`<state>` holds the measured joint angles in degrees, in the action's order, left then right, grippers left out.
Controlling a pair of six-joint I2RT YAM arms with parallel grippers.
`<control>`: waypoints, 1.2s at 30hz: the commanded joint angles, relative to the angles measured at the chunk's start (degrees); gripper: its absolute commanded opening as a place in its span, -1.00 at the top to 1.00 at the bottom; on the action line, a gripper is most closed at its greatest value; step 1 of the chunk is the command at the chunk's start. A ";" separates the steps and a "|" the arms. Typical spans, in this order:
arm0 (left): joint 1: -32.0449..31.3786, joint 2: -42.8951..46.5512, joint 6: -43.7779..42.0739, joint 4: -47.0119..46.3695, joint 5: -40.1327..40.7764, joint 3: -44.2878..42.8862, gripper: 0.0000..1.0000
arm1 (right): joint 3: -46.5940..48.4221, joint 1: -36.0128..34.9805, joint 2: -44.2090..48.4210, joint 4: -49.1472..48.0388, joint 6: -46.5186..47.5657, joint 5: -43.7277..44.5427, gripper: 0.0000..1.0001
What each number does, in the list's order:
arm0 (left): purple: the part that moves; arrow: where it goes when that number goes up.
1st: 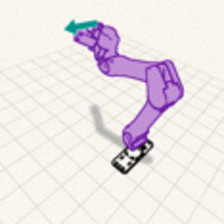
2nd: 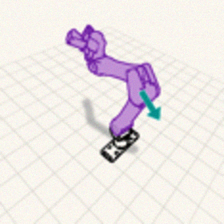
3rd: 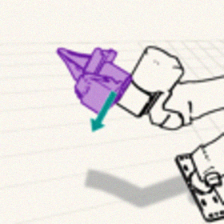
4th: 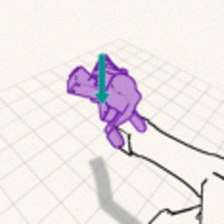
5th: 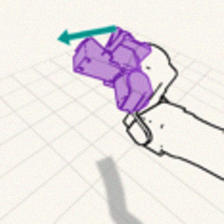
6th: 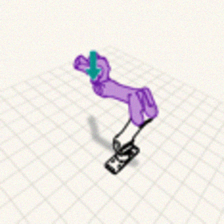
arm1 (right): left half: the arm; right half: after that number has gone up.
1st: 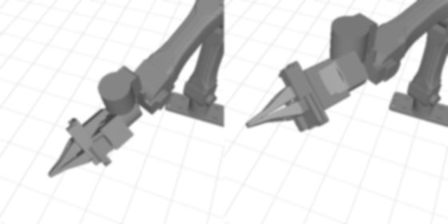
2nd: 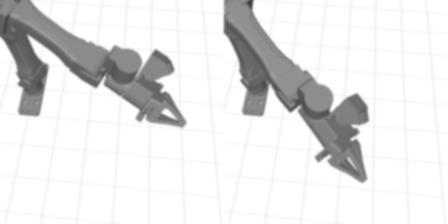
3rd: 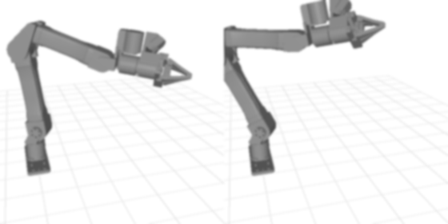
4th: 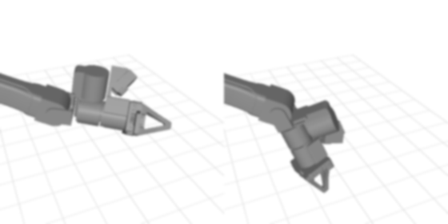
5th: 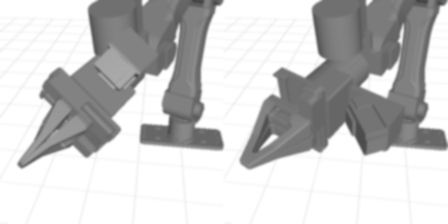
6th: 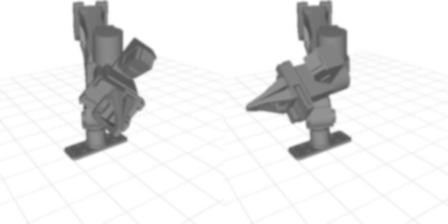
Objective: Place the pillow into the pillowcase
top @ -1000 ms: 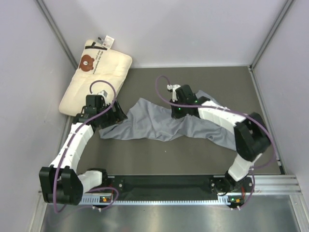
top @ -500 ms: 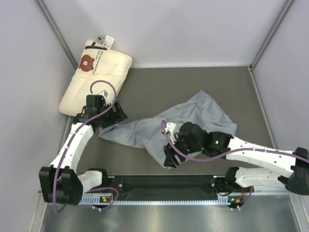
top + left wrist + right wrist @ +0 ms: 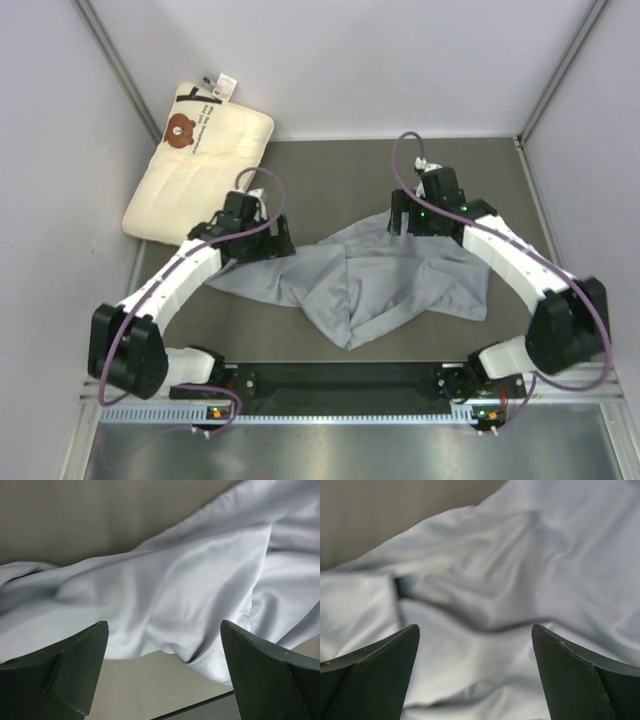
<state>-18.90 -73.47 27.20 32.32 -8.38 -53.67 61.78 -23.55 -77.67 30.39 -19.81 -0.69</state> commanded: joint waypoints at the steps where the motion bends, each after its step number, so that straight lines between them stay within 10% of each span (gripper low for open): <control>1: -4.91 -5.00 -2.58 -4.19 5.12 -5.99 -0.98 | 6.58 2.98 -8.97 -0.51 -0.49 7.96 -0.90; 15: -14.68 -24.60 -6.37 -1.73 16.99 -17.69 -0.90 | 28.92 2.99 -36.67 1.24 -6.11 16.33 -0.92; 24: -15.91 -13.49 -3.21 -1.55 15.86 -7.18 1.00 | 25.77 7.28 -38.17 -1.38 -5.94 10.99 1.00; 36: -17.40 5.89 1.01 -2.26 9.08 4.19 0.83 | 31.99 32.33 -36.33 -2.62 -8.75 0.95 0.96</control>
<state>-35.86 -67.88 26.61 32.58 2.76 -50.83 88.97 0.99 -117.03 29.54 -26.57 2.44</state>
